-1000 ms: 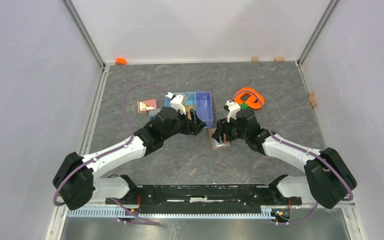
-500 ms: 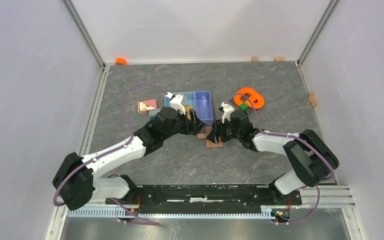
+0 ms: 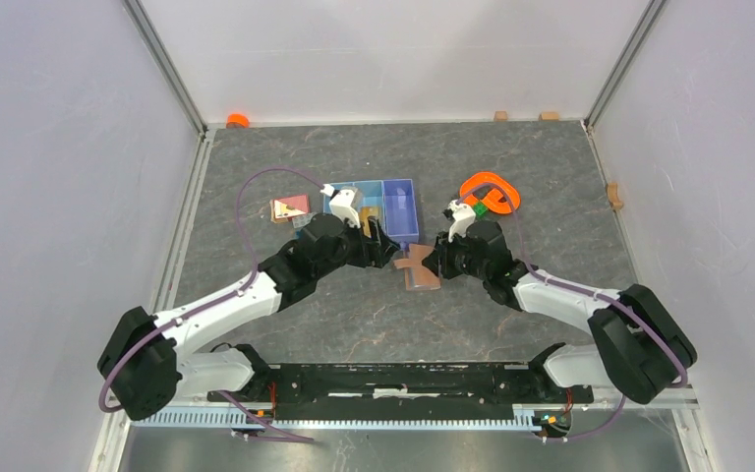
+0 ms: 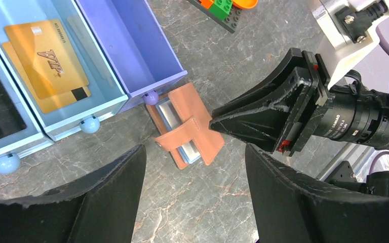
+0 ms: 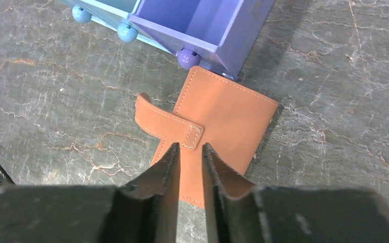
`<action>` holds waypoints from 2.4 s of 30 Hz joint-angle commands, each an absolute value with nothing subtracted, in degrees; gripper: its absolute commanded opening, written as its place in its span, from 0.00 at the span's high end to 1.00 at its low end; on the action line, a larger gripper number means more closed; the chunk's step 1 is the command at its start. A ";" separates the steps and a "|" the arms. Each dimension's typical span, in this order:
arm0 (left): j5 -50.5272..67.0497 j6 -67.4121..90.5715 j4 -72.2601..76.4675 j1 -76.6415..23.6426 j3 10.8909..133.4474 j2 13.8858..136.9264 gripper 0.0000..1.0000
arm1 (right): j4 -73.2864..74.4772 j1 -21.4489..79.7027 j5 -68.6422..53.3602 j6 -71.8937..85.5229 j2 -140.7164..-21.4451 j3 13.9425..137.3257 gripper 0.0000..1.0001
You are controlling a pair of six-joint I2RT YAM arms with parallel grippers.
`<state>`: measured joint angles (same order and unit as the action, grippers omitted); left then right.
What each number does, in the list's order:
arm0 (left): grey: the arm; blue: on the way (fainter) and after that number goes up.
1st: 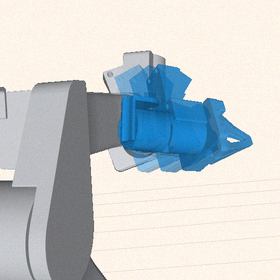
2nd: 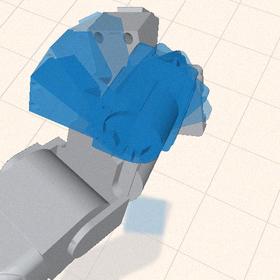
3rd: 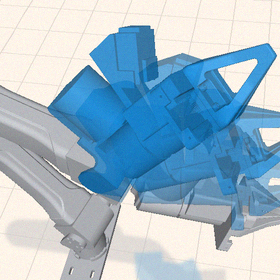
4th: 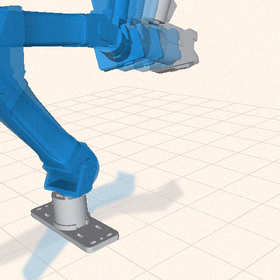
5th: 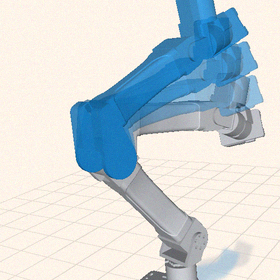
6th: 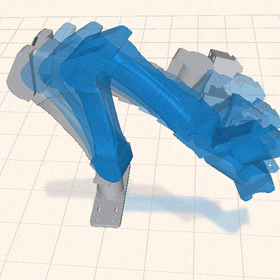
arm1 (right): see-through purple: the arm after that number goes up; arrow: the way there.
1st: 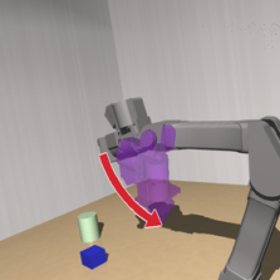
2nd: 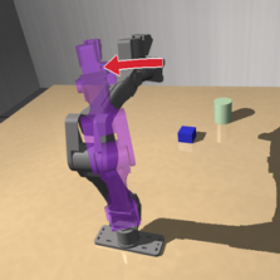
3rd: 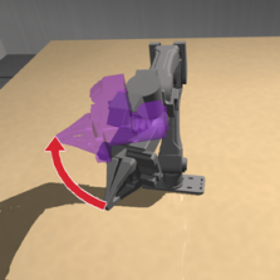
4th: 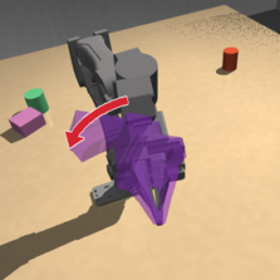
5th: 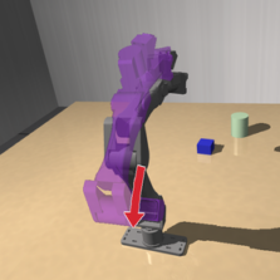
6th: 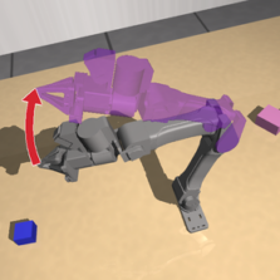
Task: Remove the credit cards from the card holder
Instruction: Close the card holder at the center of the board, then reset both arms
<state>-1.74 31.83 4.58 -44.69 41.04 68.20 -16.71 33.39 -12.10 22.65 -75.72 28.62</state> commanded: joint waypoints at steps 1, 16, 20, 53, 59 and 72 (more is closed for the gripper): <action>-4.35 30.40 6.50 -44.29 39.94 65.33 0.23 | -17.31 33.65 -8.37 22.32 -76.46 28.38 0.79; -6.35 29.85 7.38 -44.30 38.53 63.00 0.23 | -18.57 33.57 -3.34 22.46 -77.51 27.67 0.85; -7.94 29.31 7.45 -44.30 37.86 61.83 0.23 | -16.75 33.56 3.41 19.88 -70.23 26.45 0.83; -43.10 7.67 12.72 -40.29 31.49 59.74 0.00 | -54.24 17.66 26.71 -10.18 -57.81 -2.11 0.02; -47.20 8.14 13.77 -40.35 31.16 60.75 0.00 | -64.78 16.00 32.42 -9.76 -68.84 -2.32 0.08; -39.19 -3.01 25.87 -37.49 25.14 60.49 0.00 | -83.92 15.12 34.00 -14.69 -76.97 -6.13 0.02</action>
